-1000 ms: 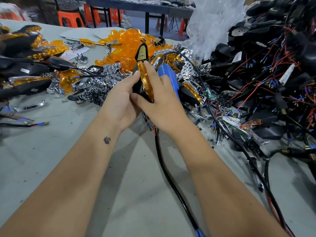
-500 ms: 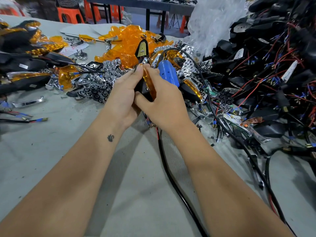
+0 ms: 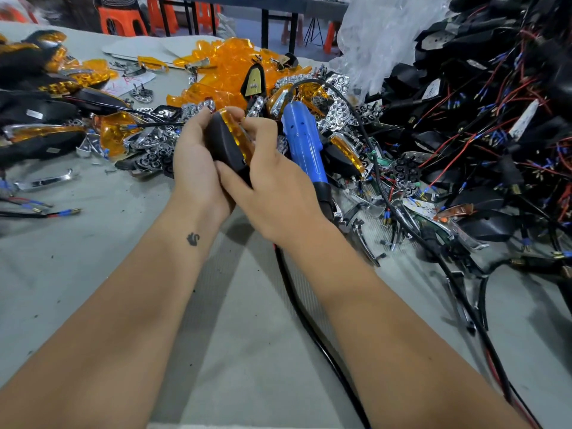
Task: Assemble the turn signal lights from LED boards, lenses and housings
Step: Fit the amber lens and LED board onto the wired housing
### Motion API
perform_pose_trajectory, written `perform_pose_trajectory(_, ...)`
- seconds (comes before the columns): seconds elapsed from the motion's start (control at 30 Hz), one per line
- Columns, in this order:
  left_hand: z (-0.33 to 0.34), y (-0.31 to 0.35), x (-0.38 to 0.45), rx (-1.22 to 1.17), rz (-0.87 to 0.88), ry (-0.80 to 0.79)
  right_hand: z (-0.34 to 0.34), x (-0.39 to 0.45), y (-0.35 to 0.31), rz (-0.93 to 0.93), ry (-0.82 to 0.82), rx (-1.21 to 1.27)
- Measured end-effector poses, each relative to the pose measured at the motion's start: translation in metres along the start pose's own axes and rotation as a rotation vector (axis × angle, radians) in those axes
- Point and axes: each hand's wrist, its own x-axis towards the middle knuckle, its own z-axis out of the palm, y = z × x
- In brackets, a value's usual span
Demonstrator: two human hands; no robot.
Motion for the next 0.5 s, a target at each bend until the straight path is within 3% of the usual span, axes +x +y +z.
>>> perform_pose_trajectory(0.27,-0.0013,0.0035,0.0016,-0.108,-0.007,0.157,0.0032,-0.0041,0.0001,-0.055,-0.018,0.042)
perform_pose_trajectory(0.5,-0.0028,0.0041,0.0049,-0.253,0.007,0.232,0.0087,0.0004,-0.0005,-0.034,0.0,-0.221)
